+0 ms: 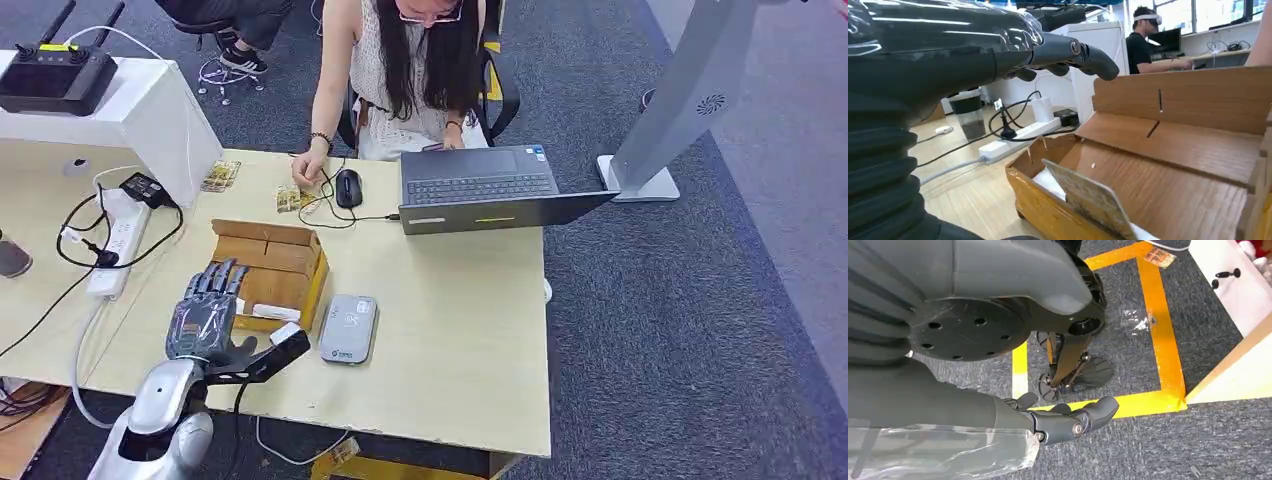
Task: Pass the card to the sensor for recognition and then transmit it.
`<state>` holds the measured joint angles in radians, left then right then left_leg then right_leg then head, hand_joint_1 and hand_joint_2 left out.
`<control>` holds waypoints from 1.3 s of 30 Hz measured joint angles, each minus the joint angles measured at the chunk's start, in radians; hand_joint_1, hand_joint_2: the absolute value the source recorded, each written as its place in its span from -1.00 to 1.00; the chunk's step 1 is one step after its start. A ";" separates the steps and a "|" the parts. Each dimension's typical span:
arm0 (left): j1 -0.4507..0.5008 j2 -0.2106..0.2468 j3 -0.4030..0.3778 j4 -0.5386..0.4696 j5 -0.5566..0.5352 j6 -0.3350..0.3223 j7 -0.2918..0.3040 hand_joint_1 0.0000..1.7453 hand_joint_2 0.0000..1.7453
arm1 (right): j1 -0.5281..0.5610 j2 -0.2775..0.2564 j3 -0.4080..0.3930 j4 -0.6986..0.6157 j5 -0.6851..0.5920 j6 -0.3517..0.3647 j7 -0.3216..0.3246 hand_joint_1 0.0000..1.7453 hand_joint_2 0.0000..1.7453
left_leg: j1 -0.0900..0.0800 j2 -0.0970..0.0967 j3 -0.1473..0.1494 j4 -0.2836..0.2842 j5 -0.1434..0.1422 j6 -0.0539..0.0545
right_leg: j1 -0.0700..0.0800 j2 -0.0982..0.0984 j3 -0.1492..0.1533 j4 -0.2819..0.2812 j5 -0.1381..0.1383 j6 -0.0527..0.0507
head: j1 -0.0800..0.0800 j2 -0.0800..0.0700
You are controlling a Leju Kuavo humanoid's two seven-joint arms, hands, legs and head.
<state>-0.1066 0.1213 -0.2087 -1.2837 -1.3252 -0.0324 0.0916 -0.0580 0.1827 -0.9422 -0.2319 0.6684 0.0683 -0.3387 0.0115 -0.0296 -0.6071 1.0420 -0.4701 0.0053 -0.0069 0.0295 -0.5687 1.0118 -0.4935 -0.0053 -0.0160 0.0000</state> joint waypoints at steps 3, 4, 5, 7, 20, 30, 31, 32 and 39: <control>-0.008 -0.006 0.000 0.000 0.000 0.000 -0.001 -1.00 1.00 | 0.000 0.000 0.000 0.000 0.002 -0.001 0.000 -1.00 1.00 | 0.000 0.000 0.000 0.000 0.000 0.000 | 0.000 0.000 0.000 0.000 0.000 0.000 | 0.000 0.000; -0.011 -0.009 0.000 0.001 0.001 0.000 -0.001 -1.00 1.00 | 0.000 0.000 0.000 0.000 0.004 -0.001 0.000 -1.00 1.00 | 0.000 0.000 0.000 0.000 0.000 0.000 | 0.000 0.000 0.000 0.000 0.000 0.000 | 0.000 0.000; -0.013 -0.011 0.000 0.001 0.001 0.000 -0.001 -1.00 1.00 | 0.000 0.000 0.000 0.000 0.006 -0.001 0.000 -1.00 1.00 | 0.000 0.000 0.000 0.000 0.000 0.000 | 0.000 0.000 0.000 0.000 0.000 0.000 | 0.000 0.000; -0.020 -0.016 0.000 0.003 0.001 0.000 -0.001 -1.00 1.00 | 0.000 0.000 0.000 0.000 0.011 -0.001 0.000 -1.00 1.00 | 0.000 0.000 0.000 0.000 0.000 0.000 | 0.000 0.000 0.000 0.000 0.000 0.000 | 0.000 0.000; -0.040 -0.034 -0.013 0.033 0.011 -0.013 0.003 -1.00 1.00 | -0.002 0.000 -0.002 0.000 0.026 -0.001 0.005 -1.00 1.00 | 0.000 0.000 0.000 0.000 0.000 0.000 | 0.000 0.000 0.000 0.000 0.000 0.000 | 0.000 0.000; -0.042 -0.035 -0.015 0.053 0.014 -0.023 0.014 -1.00 1.00 | -0.003 0.000 -0.006 0.000 0.037 0.000 0.012 -1.00 1.00 | 0.000 0.000 0.000 0.000 0.000 0.000 | 0.000 0.000 0.000 0.000 0.000 0.000 | 0.000 0.000; -0.042 -0.035 -0.015 0.056 0.014 -0.023 0.017 -1.00 1.00 | -0.003 0.000 -0.008 0.000 0.038 0.000 0.013 -1.00 1.00 | 0.000 0.000 0.000 0.000 0.000 0.000 | 0.000 0.000 0.000 0.000 0.000 0.000 | 0.000 0.000; -0.042 -0.035 -0.015 0.058 0.014 -0.023 0.020 -1.00 1.00 | -0.004 0.000 -0.009 0.000 0.038 0.000 0.013 -1.00 1.00 | 0.000 0.000 0.000 0.000 0.000 0.000 | 0.000 0.000 0.000 0.000 0.000 0.000 | 0.000 0.000; -0.041 -0.035 -0.015 0.068 0.015 -0.035 0.026 -1.00 1.00 | -0.004 0.000 -0.020 0.000 0.048 0.000 0.014 -1.00 1.00 | 0.000 0.000 0.000 0.000 0.000 0.000 | 0.000 0.000 0.000 0.000 0.000 0.000 | 0.000 0.000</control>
<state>-0.1476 0.0866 -0.2239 -1.2154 -1.3104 -0.0671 0.1179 -0.0623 0.1827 -0.9625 -0.2319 0.7160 0.0687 -0.3246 0.0115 -0.0295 -0.6071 1.0420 -0.4701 0.0053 -0.0069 0.0297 -0.5687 1.0118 -0.4935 -0.0053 -0.0164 0.0000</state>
